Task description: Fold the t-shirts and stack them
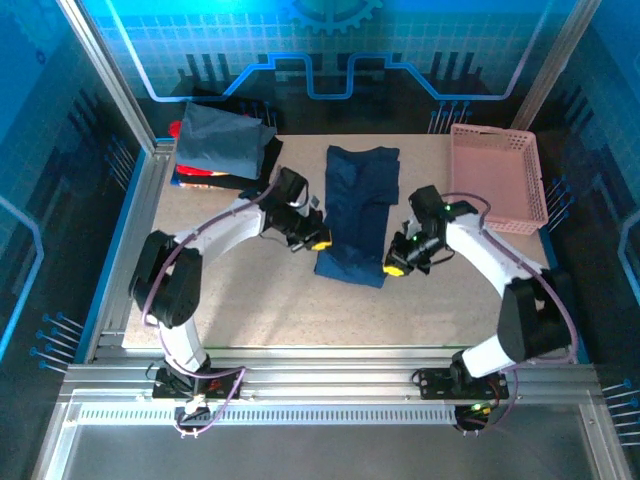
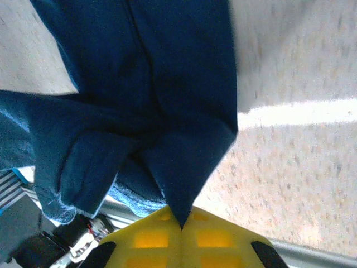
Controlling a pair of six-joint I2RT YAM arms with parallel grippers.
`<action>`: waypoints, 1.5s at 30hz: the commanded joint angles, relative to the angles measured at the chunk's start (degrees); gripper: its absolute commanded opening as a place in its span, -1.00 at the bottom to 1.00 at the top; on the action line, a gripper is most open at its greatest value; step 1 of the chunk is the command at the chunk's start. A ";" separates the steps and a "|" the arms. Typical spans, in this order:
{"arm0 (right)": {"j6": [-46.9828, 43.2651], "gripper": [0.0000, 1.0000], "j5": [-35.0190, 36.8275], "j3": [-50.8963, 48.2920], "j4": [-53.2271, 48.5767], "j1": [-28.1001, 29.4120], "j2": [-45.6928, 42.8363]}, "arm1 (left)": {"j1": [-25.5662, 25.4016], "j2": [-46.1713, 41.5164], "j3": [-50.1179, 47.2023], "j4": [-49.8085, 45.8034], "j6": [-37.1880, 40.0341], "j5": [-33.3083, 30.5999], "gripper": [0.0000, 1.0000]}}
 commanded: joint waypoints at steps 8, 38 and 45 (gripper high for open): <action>-10.84 -1.00 -1.41 21.08 -4.99 -6.69 22.47 | 7.52 17.99 23.61 -10.17 9.64 2.44 -1.00; -3.31 -0.22 -10.64 23.38 9.43 -10.79 18.74 | 15.14 12.09 21.84 6.85 -0.65 9.75 0.21; -1.04 -0.89 -10.51 14.47 17.43 -6.00 21.33 | 9.06 9.14 7.44 4.98 4.79 10.27 -0.70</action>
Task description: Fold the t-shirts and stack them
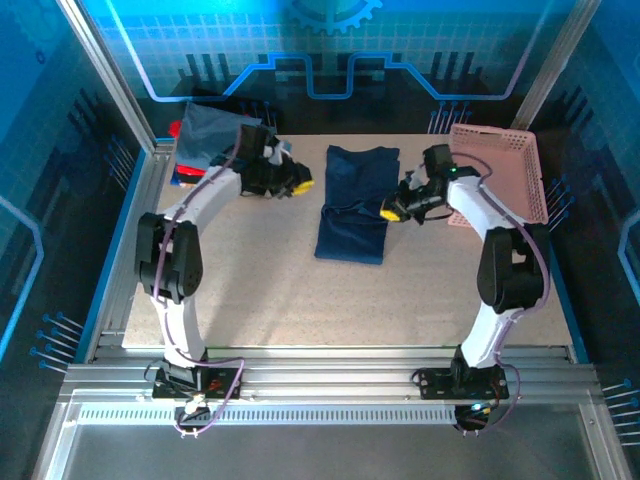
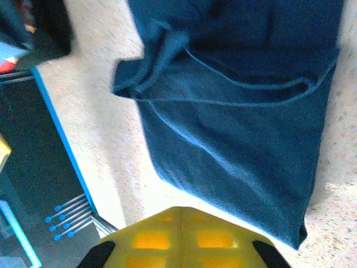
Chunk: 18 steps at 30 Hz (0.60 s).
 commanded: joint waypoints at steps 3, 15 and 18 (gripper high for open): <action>1.00 -0.91 0.13 0.33 4.23 2.25 7.63 | -3.97 4.02 -5.85 -0.88 2.31 2.45 -0.81; 4.31 -0.86 4.00 19.21 2.95 1.12 23.35 | -3.96 26.18 20.39 -2.73 -0.67 0.70 -0.76; 5.13 -0.75 5.07 25.24 2.74 0.37 25.29 | -2.91 28.73 30.22 -3.55 -2.01 -0.88 -0.62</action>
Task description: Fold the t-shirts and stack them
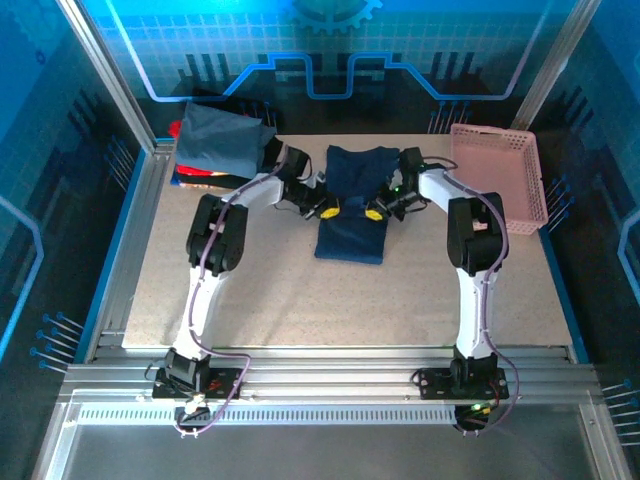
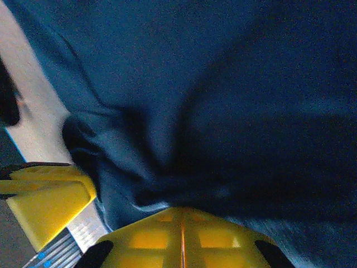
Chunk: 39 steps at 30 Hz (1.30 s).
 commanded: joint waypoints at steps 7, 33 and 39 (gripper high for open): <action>-0.62 -0.09 4.53 5.28 1.29 -2.99 -6.44 | 6.30 -7.26 9.55 3.02 -4.71 -2.91 0.04; 10.40 0.39 -5.49 -55.05 32.18 2.18 -33.10 | 2.25 -30.26 -54.30 28.76 -11.02 9.93 0.40; 11.47 0.34 -4.86 -52.85 32.84 2.25 -28.94 | 1.29 -26.54 -53.60 30.51 -12.77 9.81 0.35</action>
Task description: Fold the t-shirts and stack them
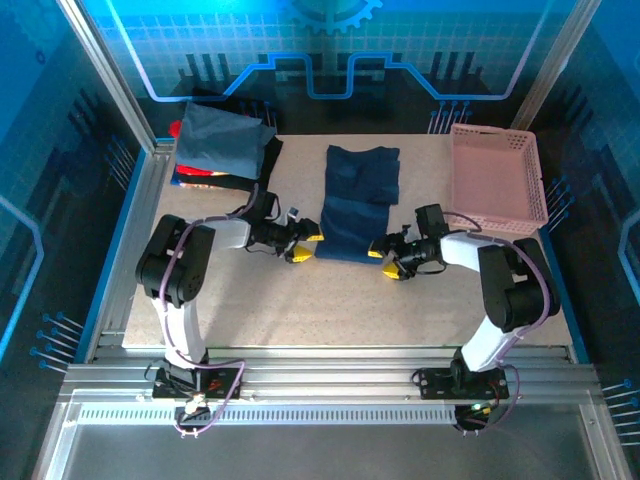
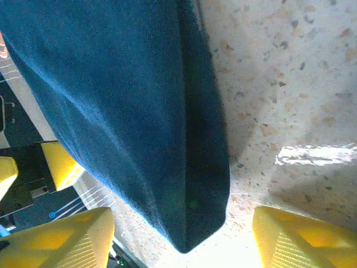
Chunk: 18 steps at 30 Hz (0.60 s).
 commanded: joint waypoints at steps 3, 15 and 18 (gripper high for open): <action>1.11 0.28 -0.61 4.02 5.24 1.13 6.01 | -1.74 3.89 2.17 2.73 -2.91 1.76 0.32; -0.36 -0.86 0.53 11.33 -3.81 0.95 8.54 | -2.93 5.62 7.78 -5.95 1.04 0.35 -0.89; -1.18 -0.97 0.21 10.61 -9.26 1.59 4.87 | -2.54 0.35 7.09 -14.53 5.81 -2.62 -1.00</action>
